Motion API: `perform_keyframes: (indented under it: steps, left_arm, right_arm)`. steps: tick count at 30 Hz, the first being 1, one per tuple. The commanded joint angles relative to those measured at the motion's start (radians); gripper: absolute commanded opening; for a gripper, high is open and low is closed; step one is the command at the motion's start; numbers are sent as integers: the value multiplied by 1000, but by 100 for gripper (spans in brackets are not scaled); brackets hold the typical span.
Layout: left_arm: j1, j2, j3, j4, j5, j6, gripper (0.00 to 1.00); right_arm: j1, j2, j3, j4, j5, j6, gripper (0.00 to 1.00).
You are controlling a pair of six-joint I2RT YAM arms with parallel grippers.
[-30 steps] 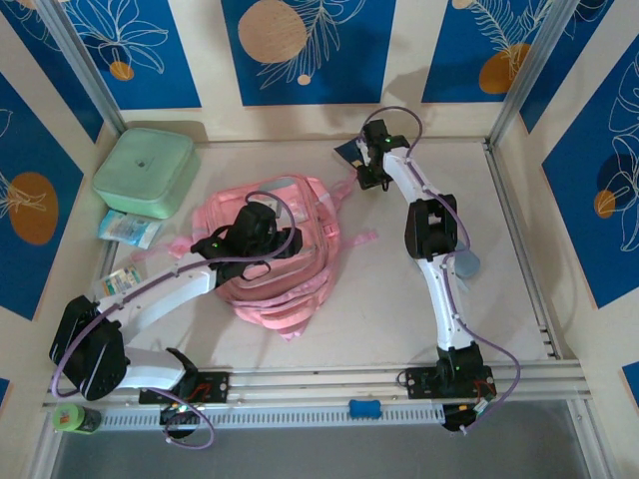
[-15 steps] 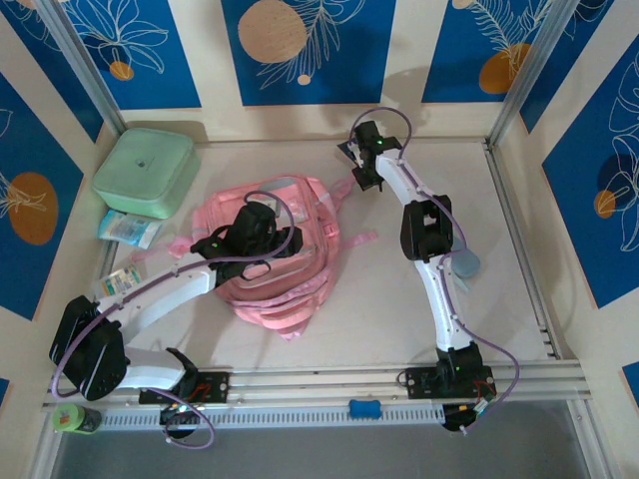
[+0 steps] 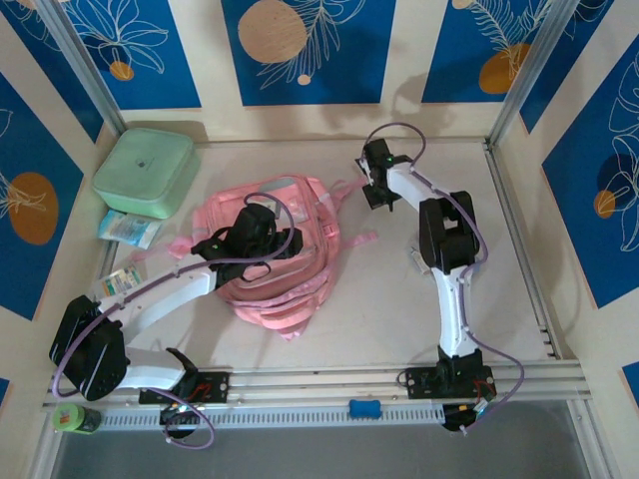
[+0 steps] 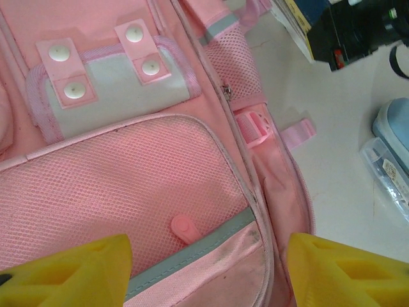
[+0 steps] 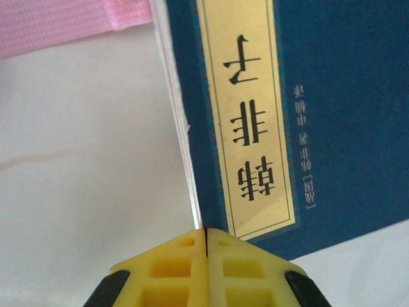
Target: Pack books, pencil case, and school supplies into a backpack
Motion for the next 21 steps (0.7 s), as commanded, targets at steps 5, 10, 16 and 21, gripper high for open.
perform_keyframes:
  steps: [5,10,16,21]
  left_arm:
    - [11,-21,-23,21,25,-27,65]
    - [8,-3,-21,51,55,-47,65]
    - [-4,12,-42,125,83,-107,63]
    - [-30,24,-37,138,68,-130,63]
  right_arm:
    - [85,-248,-292,33,-40,182,0]
    - [101,-356,-408,10,-54,304,0]
    - [22,-288,-270,-21,-132,361,10]
    - [14,-175,-133,-22,-31,217,44]
